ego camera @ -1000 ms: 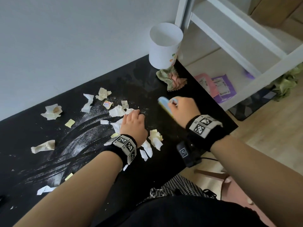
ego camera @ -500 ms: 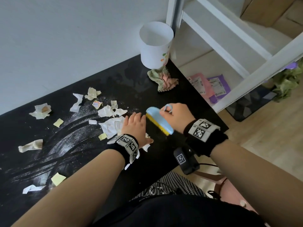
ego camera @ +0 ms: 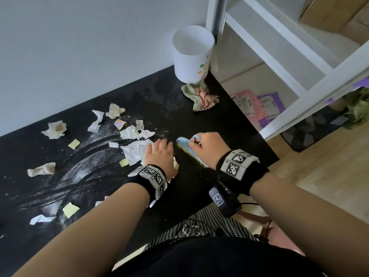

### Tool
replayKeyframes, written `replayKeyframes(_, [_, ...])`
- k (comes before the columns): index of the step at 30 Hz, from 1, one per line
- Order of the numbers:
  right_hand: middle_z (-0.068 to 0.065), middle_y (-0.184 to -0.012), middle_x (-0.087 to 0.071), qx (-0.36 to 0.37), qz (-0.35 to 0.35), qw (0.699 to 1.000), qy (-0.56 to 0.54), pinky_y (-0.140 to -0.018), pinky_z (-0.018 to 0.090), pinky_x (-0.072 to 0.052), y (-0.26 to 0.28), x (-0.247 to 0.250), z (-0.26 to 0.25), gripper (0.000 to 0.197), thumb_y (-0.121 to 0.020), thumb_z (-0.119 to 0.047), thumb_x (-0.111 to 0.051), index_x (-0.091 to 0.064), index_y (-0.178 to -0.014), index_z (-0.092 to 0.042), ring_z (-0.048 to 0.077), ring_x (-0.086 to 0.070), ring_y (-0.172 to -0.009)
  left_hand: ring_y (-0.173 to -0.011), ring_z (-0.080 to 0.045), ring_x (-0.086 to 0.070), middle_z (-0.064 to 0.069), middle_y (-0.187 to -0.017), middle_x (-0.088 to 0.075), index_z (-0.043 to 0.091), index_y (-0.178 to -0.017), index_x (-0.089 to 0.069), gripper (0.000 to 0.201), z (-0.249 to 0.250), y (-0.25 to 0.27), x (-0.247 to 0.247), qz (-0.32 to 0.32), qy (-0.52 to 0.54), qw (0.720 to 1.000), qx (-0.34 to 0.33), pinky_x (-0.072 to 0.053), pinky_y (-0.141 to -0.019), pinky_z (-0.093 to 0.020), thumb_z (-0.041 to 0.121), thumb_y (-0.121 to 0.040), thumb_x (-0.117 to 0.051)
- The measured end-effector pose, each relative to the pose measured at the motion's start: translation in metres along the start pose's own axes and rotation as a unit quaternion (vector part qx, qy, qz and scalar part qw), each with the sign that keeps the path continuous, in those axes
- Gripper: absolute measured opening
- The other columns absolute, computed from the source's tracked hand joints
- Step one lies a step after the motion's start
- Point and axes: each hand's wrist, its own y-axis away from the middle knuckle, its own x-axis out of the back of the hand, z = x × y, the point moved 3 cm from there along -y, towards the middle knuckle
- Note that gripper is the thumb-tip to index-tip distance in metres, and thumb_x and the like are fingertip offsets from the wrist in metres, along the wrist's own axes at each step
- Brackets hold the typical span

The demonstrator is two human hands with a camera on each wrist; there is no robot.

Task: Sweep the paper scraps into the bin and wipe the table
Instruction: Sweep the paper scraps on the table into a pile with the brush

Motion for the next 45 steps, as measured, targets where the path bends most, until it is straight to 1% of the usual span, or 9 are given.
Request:
replayKeyframes(4, [0.02,-0.09,-0.066,-0.054,0.116,0.991,0.03,-0.07,0.032,-0.042,-0.004,0.038,0.028,0.031,-0.096,-0.024,-0.043,-0.061,-0.096,0.001,0.031,-0.061,-0.086,-0.145,-0.024,-0.007,-0.005,-0.155,-0.013,0.015,-0.148,-0.019,0.088,-0.002,0.001,0.001,0.006,0.003,1.0,0.007,-0.005,-0.117,-0.041,0.048,-0.08,-0.065])
replayKeyframes(8, [0.013,-0.098,-0.066,-0.123,0.096,0.981,0.113,-0.069,0.032,-0.042,-0.002,0.039,0.049,0.027,-0.097,-0.025,-0.04,-0.057,-0.11,-0.008,0.03,-0.063,-0.091,-0.145,-0.023,-0.008,-0.005,-0.155,-0.014,0.017,-0.148,-0.017,0.094,0.002,0.004,-0.003,0.004,0.003,1.0,0.008,-0.005,-0.117,-0.042,0.055,-0.077,-0.066])
replayKeyframes(17, [0.013,-0.103,-0.069,-0.007,0.009,0.999,-0.048,-0.09,0.04,-0.05,0.002,-0.004,0.012,0.03,-0.093,-0.023,-0.05,-0.064,-0.109,-0.003,0.026,-0.064,-0.1,-0.146,-0.024,-0.003,-0.006,-0.157,-0.008,0.014,-0.151,-0.007,0.105,0.005,0.009,-0.006,-0.02,-0.021,0.999,0.019,-0.002,-0.118,-0.046,0.058,-0.076,-0.066])
replayKeyframes(22, [0.017,-0.099,-0.067,-0.07,0.095,0.991,0.059,-0.08,0.037,-0.05,0.003,0.032,0.037,0.028,-0.096,-0.02,-0.043,-0.058,-0.11,-0.002,0.032,-0.064,-0.095,-0.146,-0.024,-0.002,-0.006,-0.157,-0.009,0.014,-0.151,-0.007,0.106,0.006,0.014,-0.008,-0.014,-0.032,0.999,0.021,0.0,-0.118,-0.047,0.061,-0.076,-0.064])
replayKeyframes(26, [0.014,-0.099,-0.067,-0.052,0.029,0.993,0.105,-0.079,0.038,-0.053,0.012,0.01,0.025,0.027,-0.096,-0.024,-0.043,-0.058,-0.109,-0.006,0.03,-0.065,-0.094,-0.146,-0.025,0.0,-0.005,-0.157,-0.009,0.014,-0.151,-0.006,0.105,0.009,0.017,-0.011,-0.01,-0.022,0.999,0.024,0.003,-0.118,-0.048,0.06,-0.077,-0.064])
replayKeyframes(30, [0.011,-0.097,-0.069,0.014,-0.044,0.999,-0.008,-0.082,0.039,-0.056,0.02,-0.022,0.001,0.028,-0.095,-0.028,-0.047,-0.061,-0.11,-0.008,0.024,-0.067,-0.09,-0.146,-0.025,0.003,-0.006,-0.157,-0.005,0.013,-0.152,-0.003,0.107,0.006,0.022,-0.011,-0.008,-0.021,0.999,0.03,0.004,-0.118,-0.047,0.058,-0.077,-0.065])
replayKeyframes(37, [0.013,-0.105,-0.067,0.004,0.065,0.998,0.012,-0.084,0.034,-0.05,-0.004,0.014,0.007,0.029,-0.096,-0.021,-0.044,-0.058,-0.117,-0.006,0.028,-0.063,-0.101,-0.145,-0.033,0.005,-0.01,-0.157,0.005,0.017,-0.151,-0.001,0.105,-0.014,0.038,-0.016,-0.012,0.016,0.995,0.102,-0.008,-0.117,-0.049,0.057,-0.078,-0.065])
replayKeyframes(40, [0.014,-0.105,-0.066,0.008,0.036,0.995,0.091,-0.079,0.035,-0.048,-0.007,0.005,-0.004,0.03,-0.097,-0.023,-0.041,-0.055,-0.118,-0.007,0.03,-0.063,-0.1,-0.144,-0.033,-0.004,-0.009,-0.157,0.002,0.019,-0.151,-0.005,0.099,-0.02,0.045,-0.019,-0.021,0.058,0.991,0.121,-0.021,-0.114,-0.043,0.051,-0.08,-0.067])
replayKeyframes(45, [0.014,-0.102,-0.068,0.096,-0.057,0.994,0.007,-0.085,0.037,-0.05,-0.003,-0.031,-0.046,0.028,-0.095,-0.022,-0.045,-0.061,-0.112,-0.005,0.028,-0.063,-0.097,-0.143,-0.031,-0.012,-0.01,-0.157,0.0,0.02,-0.151,-0.008,0.092,-0.031,0.054,-0.026,-0.017,0.115,0.982,0.145,-0.028,-0.112,-0.04,0.04,-0.084,-0.067])
